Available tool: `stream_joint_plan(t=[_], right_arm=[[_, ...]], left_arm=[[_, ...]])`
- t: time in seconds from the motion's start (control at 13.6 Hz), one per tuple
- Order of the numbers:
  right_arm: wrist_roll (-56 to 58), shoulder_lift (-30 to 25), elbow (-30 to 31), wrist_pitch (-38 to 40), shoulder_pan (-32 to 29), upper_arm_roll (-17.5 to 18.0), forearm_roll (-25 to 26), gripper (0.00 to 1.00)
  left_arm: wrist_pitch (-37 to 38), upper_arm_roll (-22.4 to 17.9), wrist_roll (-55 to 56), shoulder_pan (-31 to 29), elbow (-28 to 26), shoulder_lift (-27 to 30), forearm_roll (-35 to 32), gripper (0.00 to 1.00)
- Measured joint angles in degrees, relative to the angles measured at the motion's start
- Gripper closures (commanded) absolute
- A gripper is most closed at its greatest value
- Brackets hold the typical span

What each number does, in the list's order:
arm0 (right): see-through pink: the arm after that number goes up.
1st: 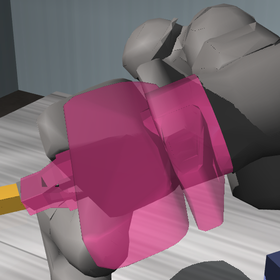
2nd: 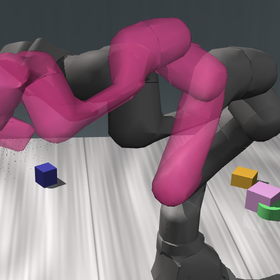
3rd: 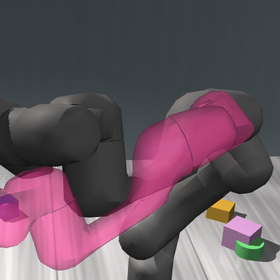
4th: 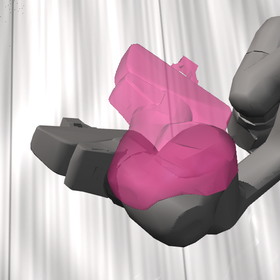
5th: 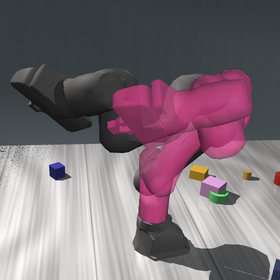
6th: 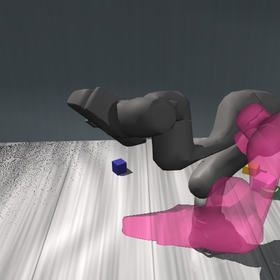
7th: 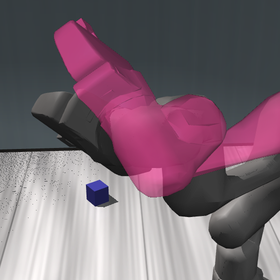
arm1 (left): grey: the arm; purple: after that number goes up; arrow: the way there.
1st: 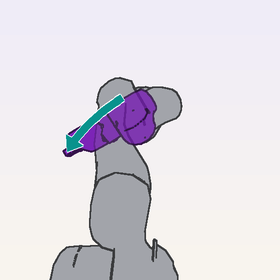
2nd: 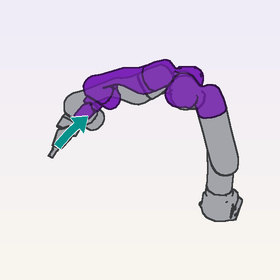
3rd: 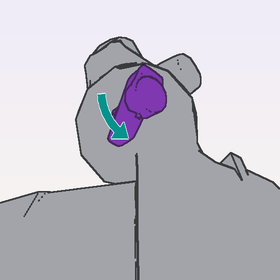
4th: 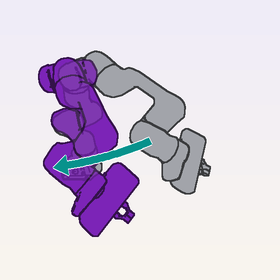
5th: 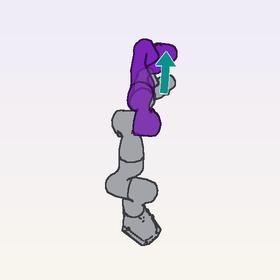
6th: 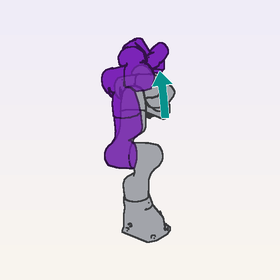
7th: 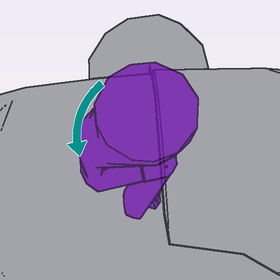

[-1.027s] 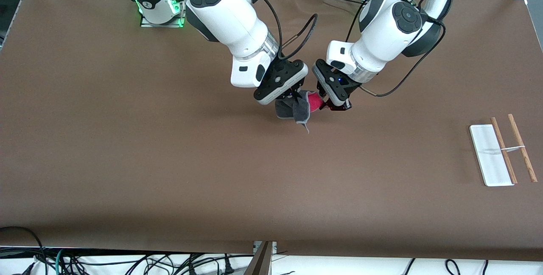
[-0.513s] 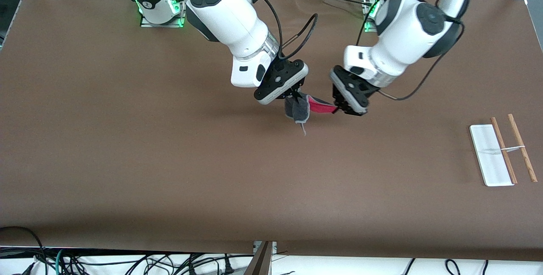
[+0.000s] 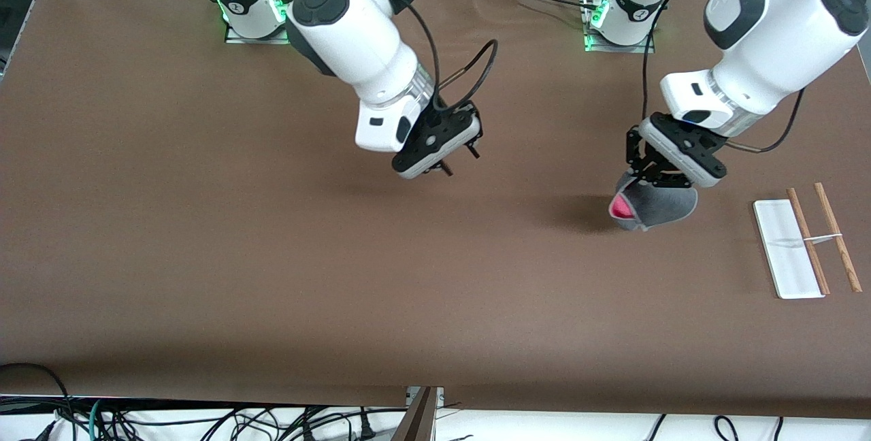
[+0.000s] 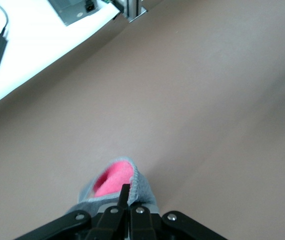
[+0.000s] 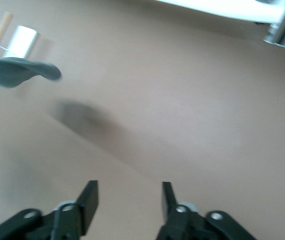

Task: Pass towel and hang on rack
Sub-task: 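Carry the towel toward the rack with the left gripper while the right gripper releases, then lower the towel over the wooden dowels with the left gripper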

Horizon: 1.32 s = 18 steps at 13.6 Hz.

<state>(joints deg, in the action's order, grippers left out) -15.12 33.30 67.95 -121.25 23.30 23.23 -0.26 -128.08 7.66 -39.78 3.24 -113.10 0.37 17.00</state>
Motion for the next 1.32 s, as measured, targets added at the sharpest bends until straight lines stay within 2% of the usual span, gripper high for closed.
stream_joint_plan(t=[0.22,0.51,0.81,1.03,1.32], right_arm=[[0.29,-0.13,-0.72,7.59,-5.23,-0.72,0.04,0.00],[1.41,-1.35,-1.30,15.46,-12.57,-0.98,0.78,0.00],[10.98,-4.22,-1.37,24.15,-22.05,-1.33,1.79,0.00],[13.53,-8.58,0.60,29.11,-27.29,-2.67,1.93,0.00],[13.60,-15.56,3.42,34.69,-28.42,-6.01,4.30,0.00]], left_arm=[[2.03,-0.70,0.00,-4.21,-1.56,1.66,-0.88,1.00],[3.42,-4.13,-0.38,-10.02,-2.10,1.78,-3.11,1.00],[3.49,-8.18,-6.36,-11.67,-1.54,1.44,-7.47,1.00],[3.49,-11.17,-17.09,-13.18,2.08,-1.89,-8.35,1.00],[3.51,-12.21,-25.23,-15.18,8.10,-8.30,-8.35,1.00]])
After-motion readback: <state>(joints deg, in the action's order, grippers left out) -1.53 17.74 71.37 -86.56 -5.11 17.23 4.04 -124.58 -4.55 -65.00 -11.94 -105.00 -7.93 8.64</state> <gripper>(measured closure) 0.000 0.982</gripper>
